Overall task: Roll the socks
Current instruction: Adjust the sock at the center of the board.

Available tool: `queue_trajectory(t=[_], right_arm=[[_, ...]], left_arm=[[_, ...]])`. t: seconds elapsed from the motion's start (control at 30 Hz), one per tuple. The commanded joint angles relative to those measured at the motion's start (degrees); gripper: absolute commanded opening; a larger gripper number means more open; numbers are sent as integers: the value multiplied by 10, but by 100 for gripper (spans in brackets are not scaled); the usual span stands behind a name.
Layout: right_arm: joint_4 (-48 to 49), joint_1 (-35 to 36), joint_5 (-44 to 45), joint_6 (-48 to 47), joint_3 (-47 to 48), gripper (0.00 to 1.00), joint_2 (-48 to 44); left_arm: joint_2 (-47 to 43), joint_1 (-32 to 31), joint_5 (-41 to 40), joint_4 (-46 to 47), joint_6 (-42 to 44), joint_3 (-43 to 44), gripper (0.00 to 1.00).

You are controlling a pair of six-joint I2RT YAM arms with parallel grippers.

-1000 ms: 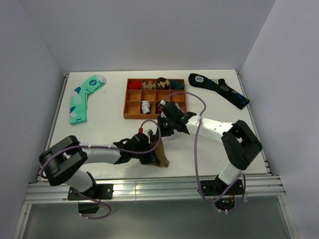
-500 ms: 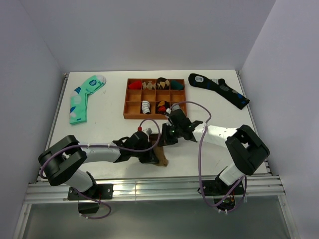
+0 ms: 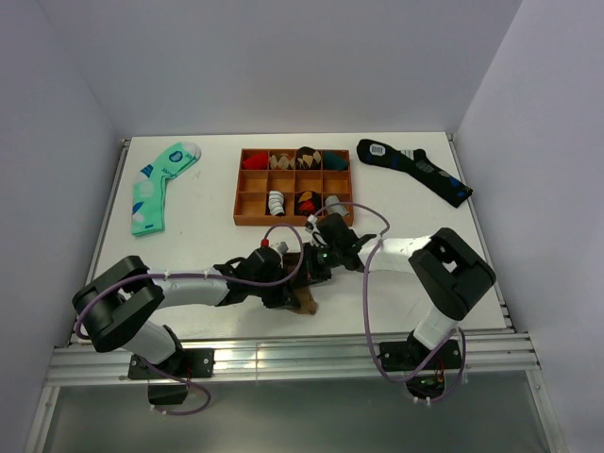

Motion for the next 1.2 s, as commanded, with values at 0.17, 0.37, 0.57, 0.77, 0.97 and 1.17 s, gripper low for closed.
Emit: queue_trajectory(t=[0.17, 0.37, 0.57, 0.77, 0.97, 1.17], right_arm=[[-15, 5, 21, -27, 55, 0, 47], [-32, 1, 28, -20, 106, 0, 85], [-63, -7, 56, -20, 155, 0, 111], [-73, -21, 80, -20, 177, 0, 137], [-51, -29, 84, -21, 166, 0, 155], [-37, -29, 59, -36, 162, 0, 154]], left_arm=[[8, 5, 1, -28, 26, 21, 0], [1, 5, 4, -37, 32, 15, 0], [-7, 5, 6, -44, 33, 9, 0], [-22, 5, 3, -64, 33, 5, 0], [-47, 5, -1, -75, 29, -3, 0], [-56, 5, -2, -79, 34, 14, 0]])
